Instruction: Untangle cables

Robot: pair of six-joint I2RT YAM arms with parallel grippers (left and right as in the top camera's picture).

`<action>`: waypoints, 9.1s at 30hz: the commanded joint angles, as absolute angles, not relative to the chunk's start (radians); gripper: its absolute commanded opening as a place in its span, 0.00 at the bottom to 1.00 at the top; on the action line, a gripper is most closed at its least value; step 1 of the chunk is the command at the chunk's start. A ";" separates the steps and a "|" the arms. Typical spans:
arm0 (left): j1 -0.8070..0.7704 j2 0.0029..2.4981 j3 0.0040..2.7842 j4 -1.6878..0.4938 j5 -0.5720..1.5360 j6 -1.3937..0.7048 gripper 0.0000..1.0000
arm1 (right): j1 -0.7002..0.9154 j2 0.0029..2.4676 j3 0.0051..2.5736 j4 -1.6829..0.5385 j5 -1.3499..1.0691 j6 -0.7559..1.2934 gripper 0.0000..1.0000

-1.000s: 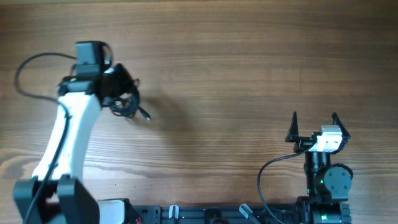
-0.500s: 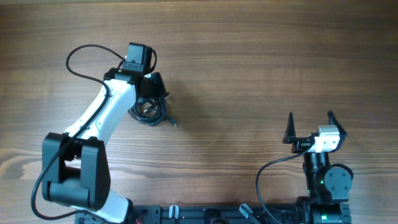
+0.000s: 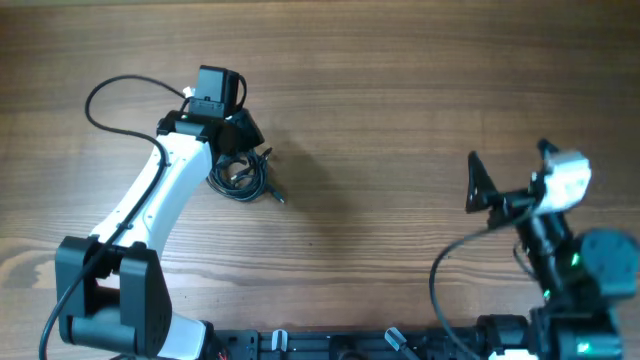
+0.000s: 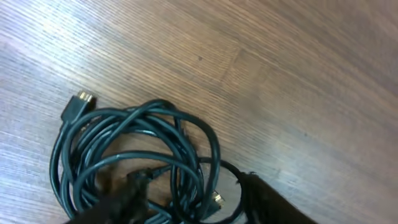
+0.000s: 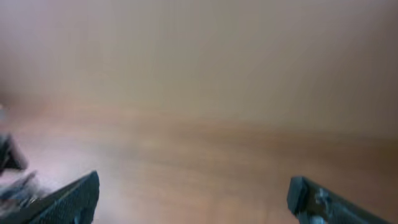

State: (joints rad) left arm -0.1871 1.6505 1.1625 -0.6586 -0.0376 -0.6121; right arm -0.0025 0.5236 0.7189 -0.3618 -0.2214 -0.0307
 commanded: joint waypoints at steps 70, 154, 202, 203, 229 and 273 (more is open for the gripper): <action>-0.241 1.513 1.132 -0.598 0.362 -0.681 0.04 | 0.107 1.207 0.934 -0.602 -0.889 0.525 0.64; -0.323 1.657 1.036 -0.598 0.072 -0.500 0.60 | 0.533 1.556 0.927 -0.271 -0.344 0.875 0.49; -0.369 1.689 1.031 -0.630 -0.096 -0.475 0.36 | 0.533 1.556 0.927 -0.326 -0.344 0.900 0.45; -0.369 1.689 1.031 -0.636 -0.096 -0.475 0.37 | 0.533 1.556 0.927 -0.326 -0.344 0.900 0.45; -0.369 1.689 0.980 -0.582 0.038 -0.479 0.04 | 0.533 1.556 0.927 -0.300 -0.367 0.901 0.41; -0.422 1.689 0.980 -0.541 0.033 -0.456 0.10 | 0.450 1.702 1.009 -0.354 -0.463 0.899 0.59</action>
State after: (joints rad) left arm -0.4179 1.6794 0.9878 -0.5415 0.0280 -0.4713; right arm 0.4290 1.7050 1.0302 -0.3584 -0.4755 0.8505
